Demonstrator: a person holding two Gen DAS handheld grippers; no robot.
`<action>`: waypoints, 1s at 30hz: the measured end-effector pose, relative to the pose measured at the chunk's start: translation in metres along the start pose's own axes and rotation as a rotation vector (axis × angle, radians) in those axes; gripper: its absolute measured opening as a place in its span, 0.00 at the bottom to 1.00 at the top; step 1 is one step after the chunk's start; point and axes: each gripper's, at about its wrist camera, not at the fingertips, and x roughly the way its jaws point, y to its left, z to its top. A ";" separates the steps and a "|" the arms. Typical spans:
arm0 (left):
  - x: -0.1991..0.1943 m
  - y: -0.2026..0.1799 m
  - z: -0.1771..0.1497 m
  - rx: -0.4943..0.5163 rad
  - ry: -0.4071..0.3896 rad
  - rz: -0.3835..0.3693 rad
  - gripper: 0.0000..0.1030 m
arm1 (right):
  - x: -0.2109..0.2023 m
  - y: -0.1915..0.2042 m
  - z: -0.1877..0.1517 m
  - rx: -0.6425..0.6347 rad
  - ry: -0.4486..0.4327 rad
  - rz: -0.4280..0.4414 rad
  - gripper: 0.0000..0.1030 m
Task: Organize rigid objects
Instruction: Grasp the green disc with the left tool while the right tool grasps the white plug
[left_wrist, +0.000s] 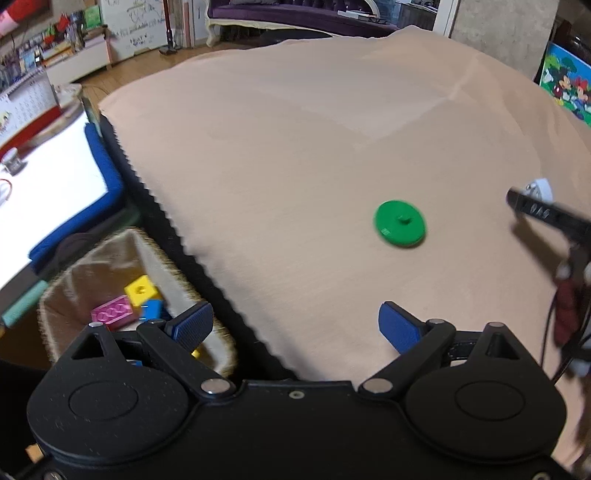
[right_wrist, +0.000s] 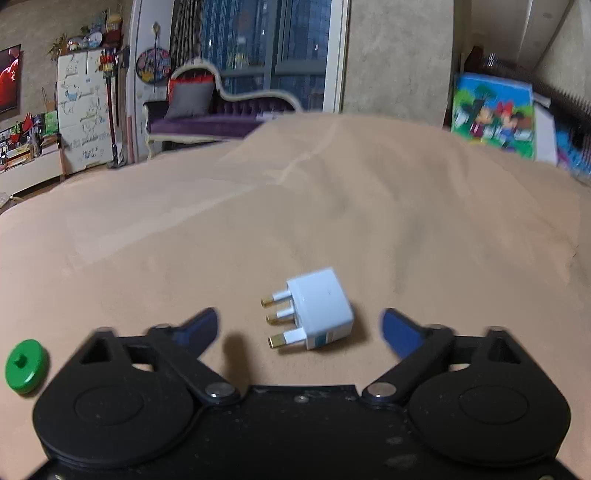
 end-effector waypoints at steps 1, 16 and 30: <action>0.003 -0.003 0.003 -0.008 0.004 -0.007 0.90 | 0.007 -0.005 -0.001 0.026 0.023 0.018 0.67; 0.063 -0.077 0.046 0.002 0.028 0.053 0.90 | 0.001 -0.012 -0.016 0.086 -0.047 0.042 0.48; 0.069 -0.093 0.058 0.079 0.062 0.032 0.47 | -0.003 -0.012 -0.019 0.112 -0.058 0.062 0.48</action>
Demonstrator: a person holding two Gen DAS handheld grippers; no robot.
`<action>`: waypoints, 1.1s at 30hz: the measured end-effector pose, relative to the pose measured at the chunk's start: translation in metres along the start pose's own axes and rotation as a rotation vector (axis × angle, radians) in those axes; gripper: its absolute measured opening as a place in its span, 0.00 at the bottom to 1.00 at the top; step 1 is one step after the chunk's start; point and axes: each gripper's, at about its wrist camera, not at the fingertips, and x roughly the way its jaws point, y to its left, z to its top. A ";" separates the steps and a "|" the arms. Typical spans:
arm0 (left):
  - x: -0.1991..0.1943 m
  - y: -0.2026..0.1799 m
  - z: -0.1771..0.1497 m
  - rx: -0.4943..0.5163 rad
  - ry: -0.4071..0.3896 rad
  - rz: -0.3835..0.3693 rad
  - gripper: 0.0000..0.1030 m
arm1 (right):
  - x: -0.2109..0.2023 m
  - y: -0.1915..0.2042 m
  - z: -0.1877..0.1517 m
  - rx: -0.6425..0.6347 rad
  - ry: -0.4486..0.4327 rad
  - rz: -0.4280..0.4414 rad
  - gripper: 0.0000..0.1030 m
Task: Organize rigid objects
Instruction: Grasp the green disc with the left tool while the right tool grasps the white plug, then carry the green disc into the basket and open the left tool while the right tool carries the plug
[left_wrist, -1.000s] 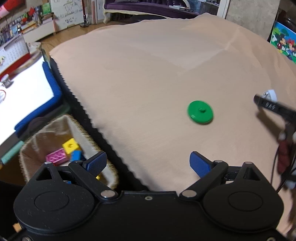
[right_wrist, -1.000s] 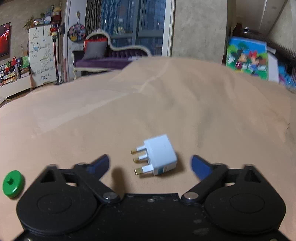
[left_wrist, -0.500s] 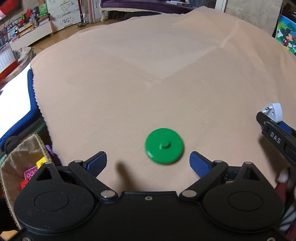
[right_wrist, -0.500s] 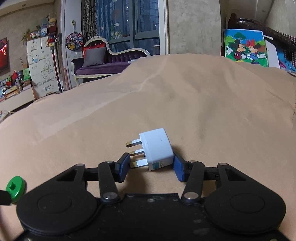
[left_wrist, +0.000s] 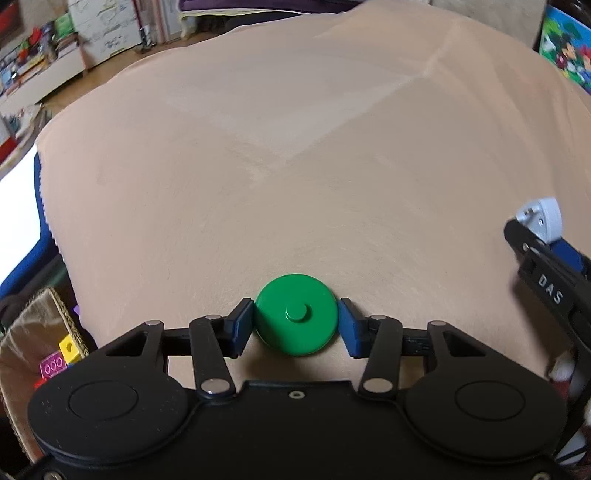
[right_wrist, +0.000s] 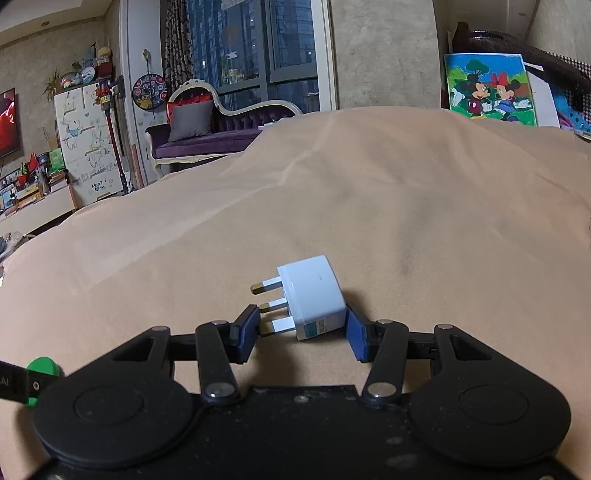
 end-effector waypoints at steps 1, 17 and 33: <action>-0.001 0.000 -0.001 0.000 0.003 -0.002 0.46 | 0.000 -0.001 0.000 0.002 -0.001 0.001 0.48; -0.049 0.070 -0.032 -0.019 -0.013 -0.042 0.47 | -0.001 -0.003 -0.002 0.021 -0.009 0.016 0.48; -0.093 0.200 -0.055 -0.215 -0.029 0.042 0.47 | 0.000 0.010 0.002 -0.043 0.019 -0.032 0.48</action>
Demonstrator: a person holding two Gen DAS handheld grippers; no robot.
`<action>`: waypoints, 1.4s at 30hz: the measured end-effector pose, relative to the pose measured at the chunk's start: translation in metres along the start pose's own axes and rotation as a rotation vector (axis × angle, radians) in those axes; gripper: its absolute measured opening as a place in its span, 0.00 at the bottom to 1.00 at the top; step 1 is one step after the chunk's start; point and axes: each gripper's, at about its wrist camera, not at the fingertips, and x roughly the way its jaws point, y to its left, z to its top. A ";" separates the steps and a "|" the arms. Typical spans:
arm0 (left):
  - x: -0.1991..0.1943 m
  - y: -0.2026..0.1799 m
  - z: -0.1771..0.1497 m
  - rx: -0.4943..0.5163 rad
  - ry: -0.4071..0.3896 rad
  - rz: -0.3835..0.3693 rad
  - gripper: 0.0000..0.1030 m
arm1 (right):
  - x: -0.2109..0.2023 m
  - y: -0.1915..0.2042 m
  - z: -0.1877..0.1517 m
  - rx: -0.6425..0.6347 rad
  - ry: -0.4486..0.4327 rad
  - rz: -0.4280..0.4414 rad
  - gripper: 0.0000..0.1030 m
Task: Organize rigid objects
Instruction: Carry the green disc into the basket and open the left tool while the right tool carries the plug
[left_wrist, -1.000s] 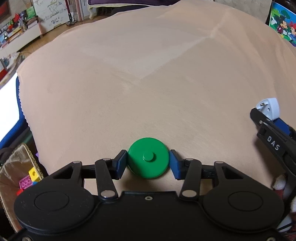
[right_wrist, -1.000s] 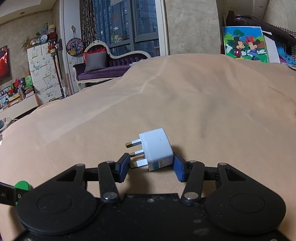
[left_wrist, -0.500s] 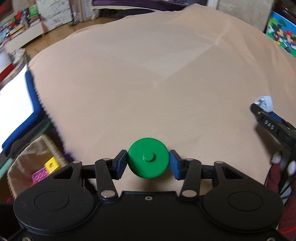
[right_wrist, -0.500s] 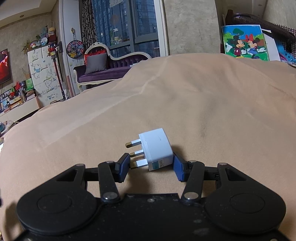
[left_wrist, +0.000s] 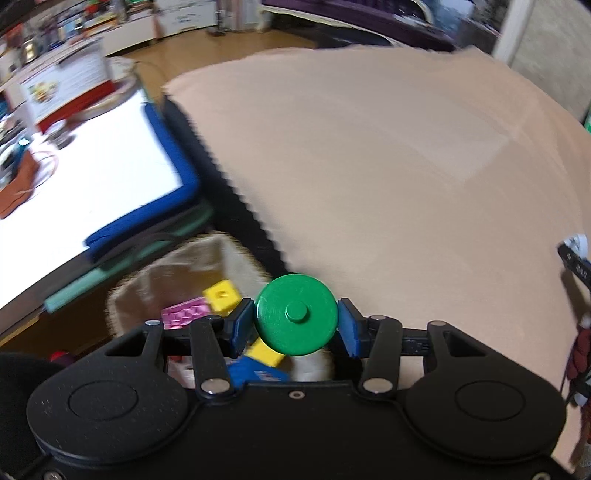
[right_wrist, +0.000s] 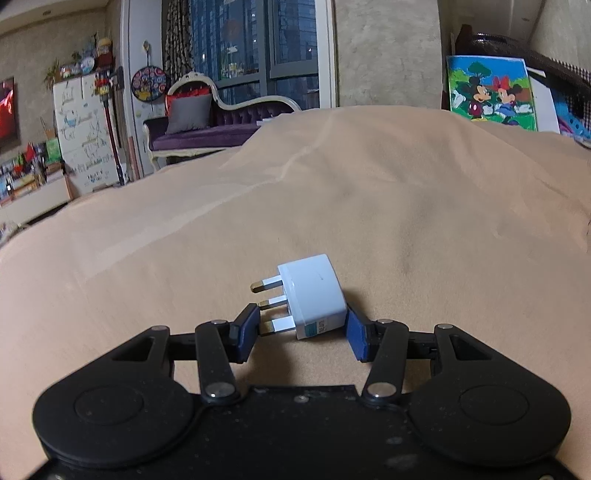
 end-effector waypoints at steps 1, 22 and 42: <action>-0.002 0.009 0.000 -0.019 -0.001 0.002 0.47 | 0.000 0.002 0.001 -0.012 0.005 -0.008 0.48; 0.025 0.062 -0.019 -0.170 0.124 0.118 0.47 | -0.059 0.152 -0.001 -0.125 0.468 0.274 0.47; 0.030 0.084 -0.019 -0.266 0.146 0.203 0.59 | -0.090 0.339 -0.046 -0.336 0.547 0.504 0.65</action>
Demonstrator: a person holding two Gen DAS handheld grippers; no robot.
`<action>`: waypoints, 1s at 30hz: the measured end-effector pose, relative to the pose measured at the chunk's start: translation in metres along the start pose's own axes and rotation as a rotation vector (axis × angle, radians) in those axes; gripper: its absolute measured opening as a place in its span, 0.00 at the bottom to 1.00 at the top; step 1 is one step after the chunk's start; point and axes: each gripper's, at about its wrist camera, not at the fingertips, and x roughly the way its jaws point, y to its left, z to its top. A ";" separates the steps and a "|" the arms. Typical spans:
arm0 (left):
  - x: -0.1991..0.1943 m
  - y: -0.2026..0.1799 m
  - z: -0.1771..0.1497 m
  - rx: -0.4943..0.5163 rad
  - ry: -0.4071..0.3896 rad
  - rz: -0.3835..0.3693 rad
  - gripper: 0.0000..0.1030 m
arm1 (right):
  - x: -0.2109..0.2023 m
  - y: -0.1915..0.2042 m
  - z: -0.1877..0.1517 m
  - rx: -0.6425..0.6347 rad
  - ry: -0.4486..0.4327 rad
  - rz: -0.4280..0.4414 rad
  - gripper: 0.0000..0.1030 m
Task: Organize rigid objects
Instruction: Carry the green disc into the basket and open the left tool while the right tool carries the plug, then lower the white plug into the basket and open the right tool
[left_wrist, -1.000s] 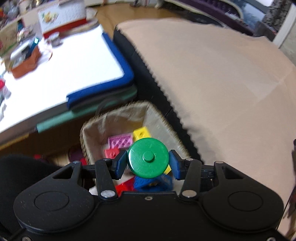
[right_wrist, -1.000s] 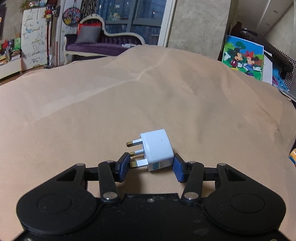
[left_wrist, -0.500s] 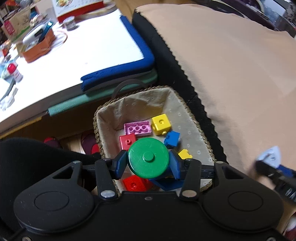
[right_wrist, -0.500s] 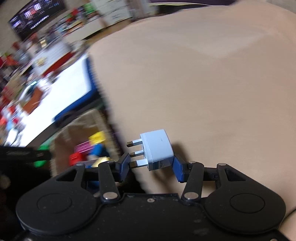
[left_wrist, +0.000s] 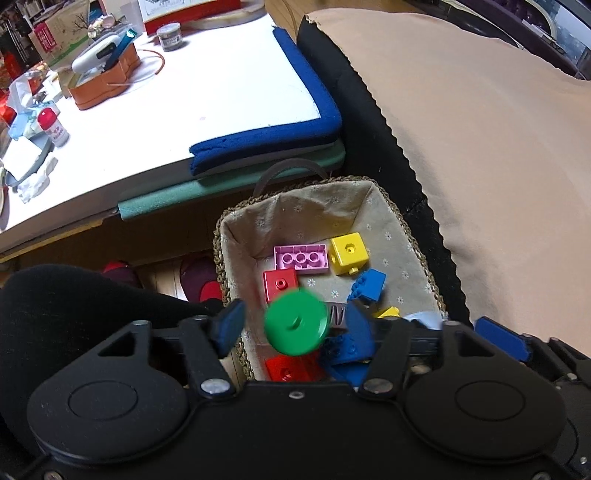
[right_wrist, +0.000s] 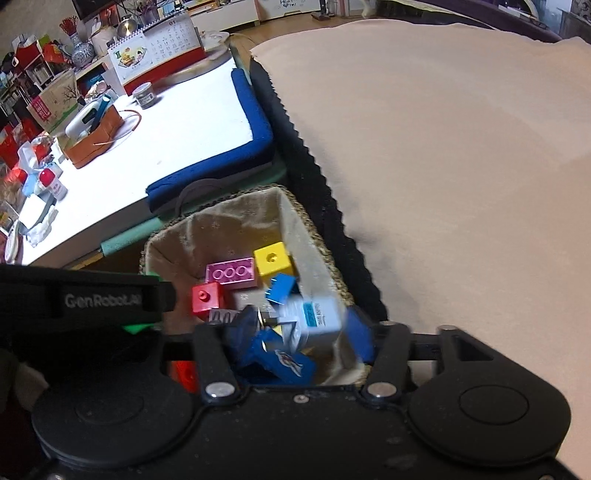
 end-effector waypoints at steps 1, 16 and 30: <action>-0.001 -0.001 0.000 0.002 -0.003 0.001 0.60 | 0.000 0.001 -0.001 0.000 -0.008 -0.002 0.67; -0.005 0.001 -0.004 -0.004 0.001 -0.007 0.69 | -0.015 -0.015 -0.027 0.014 -0.033 -0.071 0.88; -0.021 -0.004 -0.018 -0.010 -0.048 -0.029 0.69 | -0.052 -0.031 -0.051 0.023 -0.090 -0.092 1.00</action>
